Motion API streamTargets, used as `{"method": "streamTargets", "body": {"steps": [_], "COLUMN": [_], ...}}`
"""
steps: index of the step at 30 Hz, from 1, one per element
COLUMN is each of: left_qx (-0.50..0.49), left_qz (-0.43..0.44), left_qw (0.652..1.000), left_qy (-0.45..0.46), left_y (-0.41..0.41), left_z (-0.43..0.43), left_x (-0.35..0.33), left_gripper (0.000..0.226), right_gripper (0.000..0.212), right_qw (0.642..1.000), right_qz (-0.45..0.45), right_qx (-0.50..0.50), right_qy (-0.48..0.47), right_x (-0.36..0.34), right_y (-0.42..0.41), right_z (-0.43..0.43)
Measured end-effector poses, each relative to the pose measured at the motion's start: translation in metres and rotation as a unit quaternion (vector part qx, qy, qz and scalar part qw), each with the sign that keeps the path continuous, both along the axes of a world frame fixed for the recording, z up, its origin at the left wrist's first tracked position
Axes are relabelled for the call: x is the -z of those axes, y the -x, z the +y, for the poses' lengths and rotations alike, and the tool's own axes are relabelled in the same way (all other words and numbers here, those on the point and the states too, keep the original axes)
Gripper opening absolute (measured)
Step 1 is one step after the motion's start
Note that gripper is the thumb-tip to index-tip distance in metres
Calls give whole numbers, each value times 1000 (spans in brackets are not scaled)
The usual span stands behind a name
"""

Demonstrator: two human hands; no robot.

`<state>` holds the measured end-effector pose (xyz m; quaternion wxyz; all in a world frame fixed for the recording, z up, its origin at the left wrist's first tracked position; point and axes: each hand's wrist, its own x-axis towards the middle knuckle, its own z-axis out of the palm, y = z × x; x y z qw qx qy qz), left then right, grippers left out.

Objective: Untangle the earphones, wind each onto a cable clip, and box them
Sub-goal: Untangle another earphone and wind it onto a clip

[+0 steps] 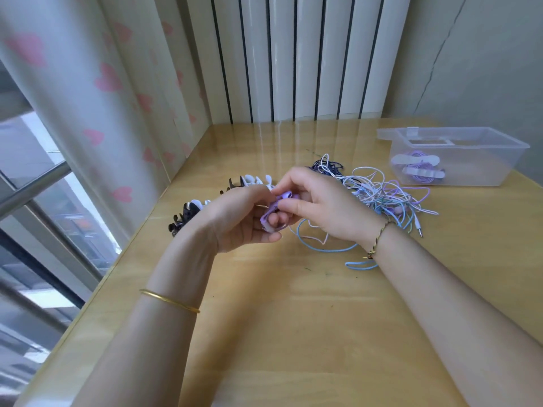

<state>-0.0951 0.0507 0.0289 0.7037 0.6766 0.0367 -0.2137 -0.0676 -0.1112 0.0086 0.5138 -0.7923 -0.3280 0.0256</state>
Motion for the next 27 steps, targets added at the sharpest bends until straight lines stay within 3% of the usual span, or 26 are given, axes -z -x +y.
{"method": "streamTargets", "body": {"steps": [5,10,16,27], "left_qx": [-115,-172,-196,-221], "left_qz": [-7,-36,-93,-63], "left_qw": [993,984,974,973], "left_qy": [13,-19,-62,-24], "left_y": [5,9,12,15], "left_z": [-7,-7,-12,6], "left_x": [12,26,33,23], "left_gripper": [32,25,25,24], "right_gripper": [13,10,15,14], "right_qw": [999,998,993,994], "right_qz": [-21,41,118,64], "right_qx": [40,44,22,70], "right_qy": [-11,-22,-14,-51], "right_x": [5,7,7,9], "right_y": [4,9,11,8], "right_z": [13,17,14,31]}}
